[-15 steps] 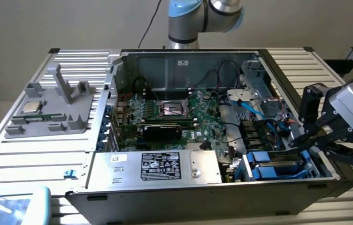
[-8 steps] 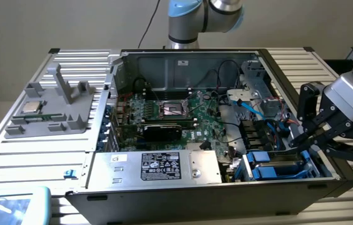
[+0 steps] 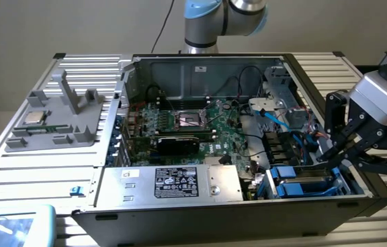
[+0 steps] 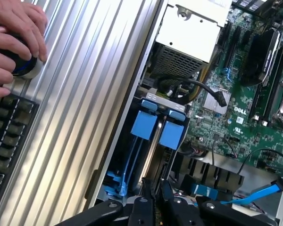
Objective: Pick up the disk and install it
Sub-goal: 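Insert the first disk wire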
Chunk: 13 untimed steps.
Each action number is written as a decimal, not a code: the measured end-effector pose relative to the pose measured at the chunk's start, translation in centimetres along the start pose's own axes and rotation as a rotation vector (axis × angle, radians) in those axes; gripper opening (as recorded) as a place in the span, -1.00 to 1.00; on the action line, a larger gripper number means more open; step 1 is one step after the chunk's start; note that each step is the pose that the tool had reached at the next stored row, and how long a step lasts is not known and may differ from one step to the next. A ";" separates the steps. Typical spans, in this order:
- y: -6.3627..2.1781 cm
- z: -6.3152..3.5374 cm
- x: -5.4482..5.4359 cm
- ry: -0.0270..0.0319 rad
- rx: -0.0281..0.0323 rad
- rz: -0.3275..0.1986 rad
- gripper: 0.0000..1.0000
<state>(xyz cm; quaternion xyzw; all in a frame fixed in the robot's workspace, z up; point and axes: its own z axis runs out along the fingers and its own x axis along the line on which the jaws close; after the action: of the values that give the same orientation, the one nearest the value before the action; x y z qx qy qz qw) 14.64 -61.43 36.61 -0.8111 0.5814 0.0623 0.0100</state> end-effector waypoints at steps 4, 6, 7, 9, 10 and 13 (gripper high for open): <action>-0.03 -0.22 -0.6 0.0296 0.0031 0.001 -0.66; -0.07 -0.34 -0.9 0.0432 0.0059 0.002 -0.66; -0.09 -0.40 -1.0 0.0503 0.0073 0.002 -0.66; -0.11 -0.48 -1.3 0.0664 0.0089 0.003 -0.66; -0.11 -0.51 -1.4 0.0746 0.0095 0.003 -0.66; -0.17 -0.63 -1.8 0.0984 0.0136 0.004 -0.66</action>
<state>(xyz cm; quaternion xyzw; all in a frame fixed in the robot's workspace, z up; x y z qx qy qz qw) 14.28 -59.69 37.44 -0.8119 0.5833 0.0184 -0.0132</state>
